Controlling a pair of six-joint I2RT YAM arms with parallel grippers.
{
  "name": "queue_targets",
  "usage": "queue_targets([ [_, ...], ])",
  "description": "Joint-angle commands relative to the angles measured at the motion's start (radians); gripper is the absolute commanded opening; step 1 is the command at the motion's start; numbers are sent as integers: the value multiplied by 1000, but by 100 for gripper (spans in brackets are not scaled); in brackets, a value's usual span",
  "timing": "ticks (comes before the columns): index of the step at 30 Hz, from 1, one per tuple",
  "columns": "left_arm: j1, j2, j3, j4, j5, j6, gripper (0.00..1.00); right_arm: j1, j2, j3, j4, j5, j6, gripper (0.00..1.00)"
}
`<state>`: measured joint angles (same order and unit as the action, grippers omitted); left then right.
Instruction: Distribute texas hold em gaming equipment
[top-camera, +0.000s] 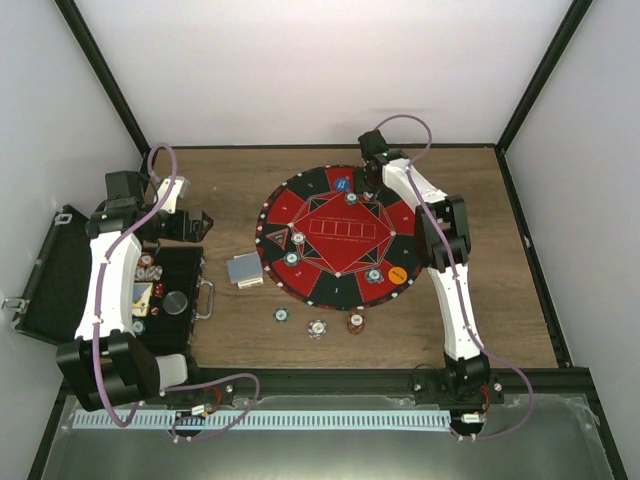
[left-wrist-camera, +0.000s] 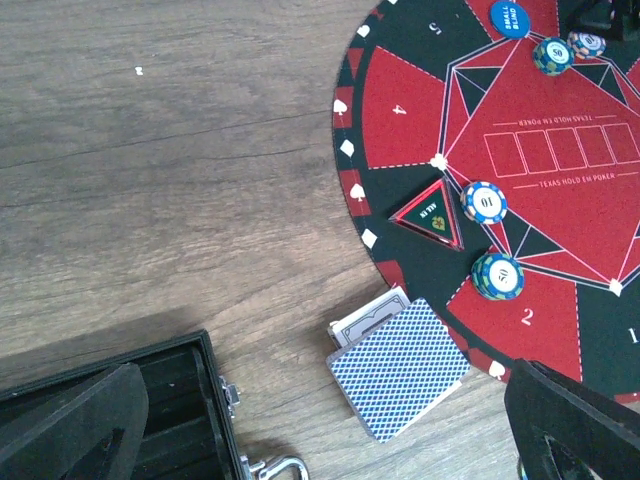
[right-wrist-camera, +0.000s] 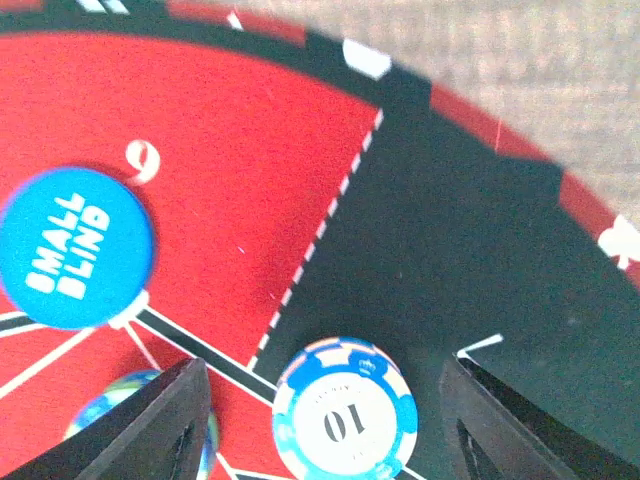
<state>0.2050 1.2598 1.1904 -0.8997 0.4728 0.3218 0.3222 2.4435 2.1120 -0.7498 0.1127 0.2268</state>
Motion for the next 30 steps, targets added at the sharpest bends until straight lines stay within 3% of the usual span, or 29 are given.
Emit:
queue_targets([
  [1, 7, -13, -8, 12, 19, 2, 100, -6, -58, 89, -43, 3, 8, 67],
  [6, 7, -22, -4, 8, 30, -5, 100, 0, -161, 66, -70, -8, 25, 67],
  [10, 7, -27, 8, 2, 34, -6, 100, 66, -355, -168, -17, -12, 24, 69],
  [16, 6, -48, 1, -2, 43, -5, 100, 323, -657, -626, 114, 36, 35, 80],
  [20, 6, -59, 2, -13, 45, -1, 100, 513, -773, -835, 122, 38, 97, 85],
  [25, 6, -69, 6, -20, 40, 1, 100, 709, -838, -997, 121, 14, 186, 90],
  [30, 6, -69, 15, -24, 43, -7, 100, 792, -850, -1067, 120, -15, 236, 91],
])
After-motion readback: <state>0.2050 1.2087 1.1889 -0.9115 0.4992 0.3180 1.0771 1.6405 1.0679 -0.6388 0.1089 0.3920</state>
